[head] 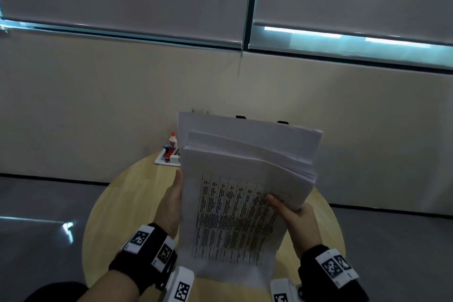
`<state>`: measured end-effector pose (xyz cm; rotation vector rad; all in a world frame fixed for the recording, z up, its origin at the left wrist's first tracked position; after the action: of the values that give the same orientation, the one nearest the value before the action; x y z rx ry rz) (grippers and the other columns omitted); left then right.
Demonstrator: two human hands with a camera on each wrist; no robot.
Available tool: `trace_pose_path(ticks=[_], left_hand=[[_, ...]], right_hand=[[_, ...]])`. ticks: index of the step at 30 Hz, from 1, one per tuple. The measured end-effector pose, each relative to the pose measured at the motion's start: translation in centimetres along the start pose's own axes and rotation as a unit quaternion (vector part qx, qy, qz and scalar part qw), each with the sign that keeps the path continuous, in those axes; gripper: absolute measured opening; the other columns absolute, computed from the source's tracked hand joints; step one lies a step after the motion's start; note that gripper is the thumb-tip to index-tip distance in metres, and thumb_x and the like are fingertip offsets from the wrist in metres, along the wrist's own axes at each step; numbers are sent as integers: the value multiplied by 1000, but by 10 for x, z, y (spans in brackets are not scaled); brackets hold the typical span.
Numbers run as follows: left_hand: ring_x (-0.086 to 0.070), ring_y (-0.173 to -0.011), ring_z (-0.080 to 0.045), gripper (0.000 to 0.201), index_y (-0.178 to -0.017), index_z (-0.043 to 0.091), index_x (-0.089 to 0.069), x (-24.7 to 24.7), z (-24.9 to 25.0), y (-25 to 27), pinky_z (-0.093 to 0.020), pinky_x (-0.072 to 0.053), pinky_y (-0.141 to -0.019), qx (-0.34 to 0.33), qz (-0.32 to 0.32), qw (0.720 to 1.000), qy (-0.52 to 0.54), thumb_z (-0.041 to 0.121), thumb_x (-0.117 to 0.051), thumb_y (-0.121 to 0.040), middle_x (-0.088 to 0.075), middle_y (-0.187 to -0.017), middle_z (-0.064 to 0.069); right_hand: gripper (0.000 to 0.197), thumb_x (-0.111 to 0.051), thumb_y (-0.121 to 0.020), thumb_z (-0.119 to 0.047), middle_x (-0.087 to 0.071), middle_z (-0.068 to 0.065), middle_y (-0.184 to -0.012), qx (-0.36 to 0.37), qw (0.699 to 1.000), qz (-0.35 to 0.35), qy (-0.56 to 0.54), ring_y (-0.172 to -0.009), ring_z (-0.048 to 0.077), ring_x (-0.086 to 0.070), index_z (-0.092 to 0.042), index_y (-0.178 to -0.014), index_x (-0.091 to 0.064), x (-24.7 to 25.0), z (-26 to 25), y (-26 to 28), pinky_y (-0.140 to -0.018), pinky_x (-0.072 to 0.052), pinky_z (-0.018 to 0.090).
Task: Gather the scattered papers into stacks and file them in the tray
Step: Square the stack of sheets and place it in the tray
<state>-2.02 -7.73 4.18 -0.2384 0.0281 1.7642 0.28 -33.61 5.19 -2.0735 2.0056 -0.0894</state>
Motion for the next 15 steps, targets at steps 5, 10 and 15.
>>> trace_pose_path(ticks=[5, 10, 15], left_hand=[[-71, -83, -21, 72, -94, 10, -72, -5, 3, 5, -36, -51, -80, -1, 22, 1000, -8, 63, -23, -89, -74, -88, -8], [-57, -56, -16, 51, -62, 16, -69, -1, 10, 0, -32, -42, -60, -32, 37, 998, 48, 33, -37, -98, -62, -59, -4], [-48, -40, -5, 66, -40, 16, -64, 1, 10, 7, -22, -40, -48, -16, 55, 996, 75, 13, -33, -98, -52, -42, 6]], right_hand=[[52, -88, -35, -53, -76, 1, -87, -7, 1000, 15, -22, -82, 14, -71, -24, -76, -79, 1, 4, 2, -64, -55, 18], [42, -89, -52, -36, -76, 2, -88, -1, 999, 28, -29, -90, 19, -70, -16, -86, -75, 3, 2, 2, -66, -55, 19], [28, -82, -64, -27, -76, 1, -85, -3, 999, 24, -36, -90, 21, -70, -13, -87, -75, 5, 7, 0, -65, -54, 18]])
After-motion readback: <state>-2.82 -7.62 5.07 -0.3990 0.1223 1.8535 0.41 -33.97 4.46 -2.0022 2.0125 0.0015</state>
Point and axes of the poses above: each hand's wrist, its own y-axis away from the middle knuckle, its own x-axis out of the back of the hand, z = x × y, the point moved 10 cm from there along -y, towards the middle knuckle
